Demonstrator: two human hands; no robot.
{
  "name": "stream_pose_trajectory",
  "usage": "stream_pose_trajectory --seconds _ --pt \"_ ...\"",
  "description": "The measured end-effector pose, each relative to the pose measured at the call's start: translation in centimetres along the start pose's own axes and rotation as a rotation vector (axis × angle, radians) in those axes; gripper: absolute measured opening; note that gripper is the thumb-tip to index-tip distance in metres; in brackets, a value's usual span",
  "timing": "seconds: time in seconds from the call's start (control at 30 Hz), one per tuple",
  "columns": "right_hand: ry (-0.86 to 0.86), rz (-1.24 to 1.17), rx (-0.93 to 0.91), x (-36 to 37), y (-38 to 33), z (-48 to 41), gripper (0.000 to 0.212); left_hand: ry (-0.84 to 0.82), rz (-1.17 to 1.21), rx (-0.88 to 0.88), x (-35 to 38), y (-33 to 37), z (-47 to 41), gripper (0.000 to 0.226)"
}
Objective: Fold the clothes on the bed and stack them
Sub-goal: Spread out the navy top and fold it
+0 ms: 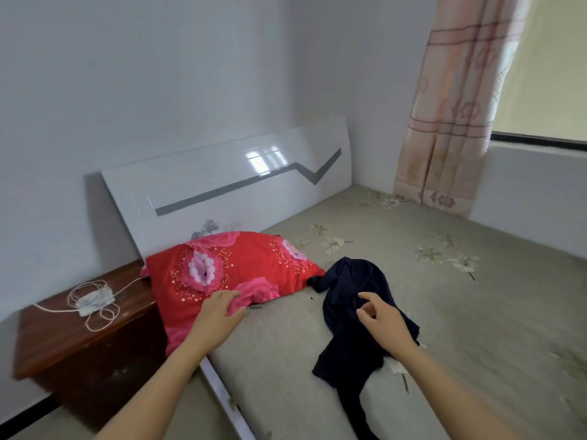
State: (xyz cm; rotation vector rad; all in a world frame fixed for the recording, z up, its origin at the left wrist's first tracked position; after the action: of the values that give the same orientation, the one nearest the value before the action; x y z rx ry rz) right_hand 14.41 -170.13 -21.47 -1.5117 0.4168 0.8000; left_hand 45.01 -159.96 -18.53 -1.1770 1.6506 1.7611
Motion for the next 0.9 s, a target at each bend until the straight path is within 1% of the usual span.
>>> stream_pose_trajectory --seconds 0.07,0.17,0.3,0.4,0.5,0.57,0.67,0.77,0.9 --pt "0.007 -0.011 0.017 0.6 0.2 -3.5 0.042 -0.004 -0.011 -0.005 0.0 -0.2 -3.2 0.043" --pt "-0.025 0.013 0.046 2.4 0.9 -8.2 0.043 -0.033 -0.028 -0.029 1.1 -1.0 -7.2 0.045" --pt "-0.094 0.027 0.122 5.2 2.9 -11.9 0.044 -0.132 -0.010 -0.108 4.8 -3.0 -10.3 0.043" --pt "-0.115 0.028 0.207 7.3 5.5 -13.3 0.044 -0.223 -0.007 -0.158 8.0 -4.9 -12.0 0.053" --pt "-0.143 0.024 0.342 9.5 8.8 -13.6 0.045 -0.323 -0.030 -0.170 11.5 -6.6 -14.1 0.043" --pt "-0.153 0.026 0.451 10.7 11.1 -13.6 0.045 -0.403 -0.016 -0.173 14.2 -7.4 -16.0 0.041" --pt "-0.123 0.005 0.635 11.4 13.7 -13.4 0.045 -0.552 0.033 -0.158 18.5 -8.1 -18.9 0.042" --pt "-0.071 -0.021 0.792 11.9 14.7 -12.7 0.046 -0.713 0.057 -0.096 22.4 -8.3 -21.2 0.043" --pt "-0.023 -0.046 0.941 14.0 14.4 -12.4 0.046 -0.889 0.055 -0.006 26.5 -8.7 -24.4 0.040"
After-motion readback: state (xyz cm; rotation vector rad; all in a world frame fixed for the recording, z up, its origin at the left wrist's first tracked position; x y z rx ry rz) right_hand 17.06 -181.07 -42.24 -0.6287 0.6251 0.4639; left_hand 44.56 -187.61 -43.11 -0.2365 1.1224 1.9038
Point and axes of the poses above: each hand's wrist, its own z-axis away from the middle knuckle, its own x-axis out of the palm, y = z × x, the point moved 8 cm from there along -z, towards the middle knuckle, and after that the axes turned 4 degrees about x, right-handed, at the moved point
